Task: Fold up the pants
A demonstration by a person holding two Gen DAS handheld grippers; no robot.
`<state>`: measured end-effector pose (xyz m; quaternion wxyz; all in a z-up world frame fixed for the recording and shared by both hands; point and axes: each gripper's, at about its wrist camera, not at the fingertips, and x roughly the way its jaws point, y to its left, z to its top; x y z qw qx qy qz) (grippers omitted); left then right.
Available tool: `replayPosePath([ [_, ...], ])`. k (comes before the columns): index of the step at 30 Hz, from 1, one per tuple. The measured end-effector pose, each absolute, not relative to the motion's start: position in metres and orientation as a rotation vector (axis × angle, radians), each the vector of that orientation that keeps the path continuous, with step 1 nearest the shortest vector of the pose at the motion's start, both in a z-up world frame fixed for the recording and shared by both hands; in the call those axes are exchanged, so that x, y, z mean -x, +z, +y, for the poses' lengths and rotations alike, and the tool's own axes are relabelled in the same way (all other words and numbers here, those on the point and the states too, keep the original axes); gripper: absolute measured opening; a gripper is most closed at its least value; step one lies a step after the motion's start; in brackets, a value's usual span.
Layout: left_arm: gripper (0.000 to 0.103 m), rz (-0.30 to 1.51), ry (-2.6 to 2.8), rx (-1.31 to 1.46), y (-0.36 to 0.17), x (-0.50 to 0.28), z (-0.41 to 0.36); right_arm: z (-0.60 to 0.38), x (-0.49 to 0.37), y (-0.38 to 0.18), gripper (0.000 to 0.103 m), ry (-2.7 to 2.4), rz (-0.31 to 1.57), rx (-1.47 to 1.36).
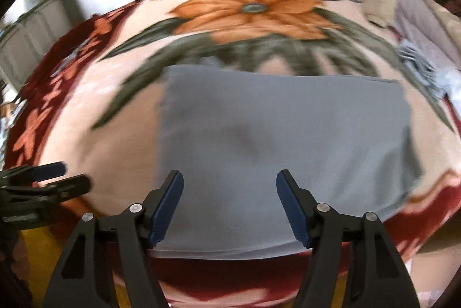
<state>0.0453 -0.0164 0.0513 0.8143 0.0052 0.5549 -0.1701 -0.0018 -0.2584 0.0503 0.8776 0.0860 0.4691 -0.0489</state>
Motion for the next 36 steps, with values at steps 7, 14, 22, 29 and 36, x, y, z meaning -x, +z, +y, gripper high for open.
replayPosePath([
  [7,0.082,1.18,-0.456,-0.056,0.052,-0.052,-0.068,-0.276,0.011,0.043,0.067,-0.078,0.993,-0.319],
  [14,0.082,1.112,-0.468,-0.192,0.055,-0.092,-0.115,-0.236,0.015,0.028,0.067,0.026,1.022,-0.242],
  [22,0.088,1.091,-0.39,-0.234,0.035,-0.152,-0.124,-0.206,0.028,-0.002,0.069,0.059,1.063,-0.142],
  [29,0.091,1.12,-0.395,-0.121,0.033,-0.158,-0.106,-0.208,0.036,0.0,0.067,0.071,1.094,-0.15],
  [36,0.09,1.129,-0.346,-0.05,0.047,-0.132,-0.064,-0.193,0.03,0.034,0.065,0.087,0.973,-0.073],
])
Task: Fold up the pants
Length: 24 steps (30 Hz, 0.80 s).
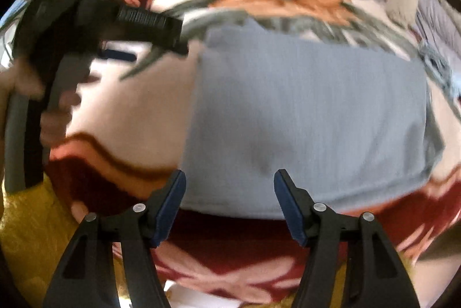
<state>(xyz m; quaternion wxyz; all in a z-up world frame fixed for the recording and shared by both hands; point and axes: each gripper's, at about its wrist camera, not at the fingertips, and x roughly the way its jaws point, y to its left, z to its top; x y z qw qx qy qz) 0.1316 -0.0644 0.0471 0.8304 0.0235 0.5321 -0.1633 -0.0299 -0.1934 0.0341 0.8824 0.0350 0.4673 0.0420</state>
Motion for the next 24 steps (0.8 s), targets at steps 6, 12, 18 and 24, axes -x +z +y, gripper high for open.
replayPosePath([
  [6,0.09,1.144,-0.309,0.067,0.051,-0.102,-0.015,-0.18,-0.005,0.029,0.065,0.024,1.002,-0.069],
  [12,0.09,1.129,-0.266,0.072,0.053,-0.082,0.011,-0.165,-0.027,0.018,0.065,-0.025,1.025,-0.049],
  [18,0.09,1.144,-0.266,0.089,0.047,-0.074,0.016,-0.153,-0.035,0.008,0.067,-0.075,1.035,0.059],
  [24,0.09,1.15,-0.284,0.065,0.045,-0.067,0.007,-0.154,-0.036,0.006,0.07,-0.085,1.024,0.077],
])
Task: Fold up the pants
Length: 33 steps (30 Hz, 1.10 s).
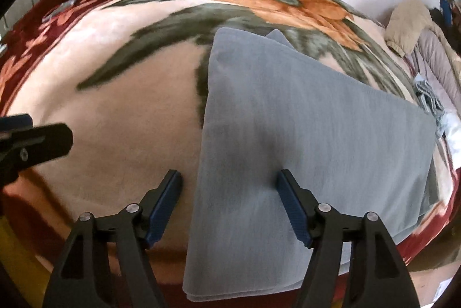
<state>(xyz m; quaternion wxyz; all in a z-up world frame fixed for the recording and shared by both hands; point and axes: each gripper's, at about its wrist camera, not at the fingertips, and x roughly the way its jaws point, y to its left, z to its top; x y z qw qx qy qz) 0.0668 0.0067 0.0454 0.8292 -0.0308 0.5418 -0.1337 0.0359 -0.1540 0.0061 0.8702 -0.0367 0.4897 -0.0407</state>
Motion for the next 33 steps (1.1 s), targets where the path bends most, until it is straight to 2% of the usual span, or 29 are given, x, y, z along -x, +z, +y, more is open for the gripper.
replayPosePath([
  [3,0.09,1.141,-0.297,0.074,0.049,-0.064,0.004,-0.157,-0.035,0.006,0.067,-0.073,1.016,0.072],
  [5,0.09,1.14,-0.302,0.075,0.051,-0.063,0.002,-0.161,-0.033,0.008,0.056,-0.094,1.009,0.077],
  [6,0.09,1.138,-0.304,0.071,0.052,-0.062,0.0,-0.162,-0.032,0.008,0.043,-0.105,1.008,0.08],
  [7,0.09,1.137,-0.305,0.066,0.053,-0.061,-0.001,-0.166,-0.032,0.009,0.036,-0.11,1.009,0.069],
  [8,0.09,1.137,-0.306,0.062,0.054,-0.061,-0.002,-0.17,-0.031,0.01,0.034,-0.099,1.009,0.049],
  [10,0.09,1.138,-0.308,0.06,0.054,-0.06,-0.004,-0.177,-0.03,0.016,0.019,-0.073,1.013,0.001],
  [12,0.09,1.142,-0.311,0.061,0.054,-0.058,-0.006,-0.18,-0.028,0.022,0.014,-0.057,1.009,-0.019],
  [19,0.09,1.131,-0.328,0.024,0.062,-0.052,-0.02,-0.207,-0.012,0.061,0.01,0.013,0.952,-0.118],
  [26,0.09,1.128,-0.365,-0.031,0.07,-0.047,-0.047,-0.274,0.013,0.101,0.01,0.05,0.86,-0.269],
  [33,0.09,1.106,-0.416,-0.1,0.081,-0.04,-0.083,-0.337,0.031,0.114,0.01,0.044,0.796,-0.351],
])
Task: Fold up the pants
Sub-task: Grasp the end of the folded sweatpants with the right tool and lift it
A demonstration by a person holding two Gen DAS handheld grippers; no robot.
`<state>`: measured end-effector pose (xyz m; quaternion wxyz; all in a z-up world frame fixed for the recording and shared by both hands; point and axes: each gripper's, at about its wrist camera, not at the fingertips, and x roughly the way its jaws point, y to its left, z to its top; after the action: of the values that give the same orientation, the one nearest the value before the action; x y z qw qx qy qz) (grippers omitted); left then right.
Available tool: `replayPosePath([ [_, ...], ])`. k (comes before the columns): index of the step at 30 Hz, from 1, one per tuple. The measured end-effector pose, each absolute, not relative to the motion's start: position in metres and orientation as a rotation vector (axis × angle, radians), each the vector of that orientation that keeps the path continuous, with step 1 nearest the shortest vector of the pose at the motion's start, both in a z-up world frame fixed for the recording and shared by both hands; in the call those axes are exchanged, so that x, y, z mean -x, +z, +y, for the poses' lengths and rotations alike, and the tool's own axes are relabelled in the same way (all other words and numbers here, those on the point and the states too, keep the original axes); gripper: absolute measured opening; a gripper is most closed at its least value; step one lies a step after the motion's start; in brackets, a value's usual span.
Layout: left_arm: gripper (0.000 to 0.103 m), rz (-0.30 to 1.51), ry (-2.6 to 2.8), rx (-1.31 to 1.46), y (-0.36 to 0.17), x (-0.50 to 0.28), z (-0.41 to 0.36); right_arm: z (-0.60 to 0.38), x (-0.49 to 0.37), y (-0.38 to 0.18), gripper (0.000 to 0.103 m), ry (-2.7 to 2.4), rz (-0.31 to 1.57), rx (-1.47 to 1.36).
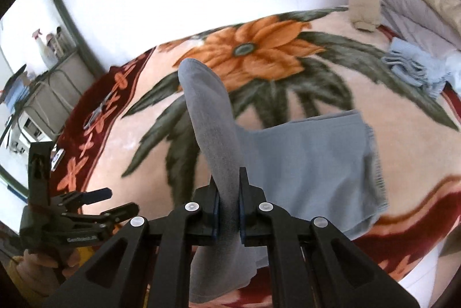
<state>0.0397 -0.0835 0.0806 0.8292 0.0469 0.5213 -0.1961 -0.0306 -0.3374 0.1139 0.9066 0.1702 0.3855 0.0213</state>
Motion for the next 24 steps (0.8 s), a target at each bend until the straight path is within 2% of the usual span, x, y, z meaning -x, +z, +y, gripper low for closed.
replayPosePath([
  [9,0.09,1.139,-0.535,-0.148,0.086,-0.039,-0.153,-0.396,0.044,0.101,0.01,0.001,0.755,-0.415],
  [20,0.09,1.179,-0.592,-0.144,0.072,-0.055,-0.242,-0.458,0.048,0.051,0.01,-0.05,0.78,-0.525],
  [23,0.09,1.198,-0.59,-0.138,0.061,-0.06,-0.257,-0.47,0.043,0.034,0.016,-0.09,0.821,-0.516],
  [24,0.09,1.207,-0.588,-0.14,0.056,-0.061,-0.263,-0.473,0.041,0.03,0.023,-0.107,0.838,-0.51],
])
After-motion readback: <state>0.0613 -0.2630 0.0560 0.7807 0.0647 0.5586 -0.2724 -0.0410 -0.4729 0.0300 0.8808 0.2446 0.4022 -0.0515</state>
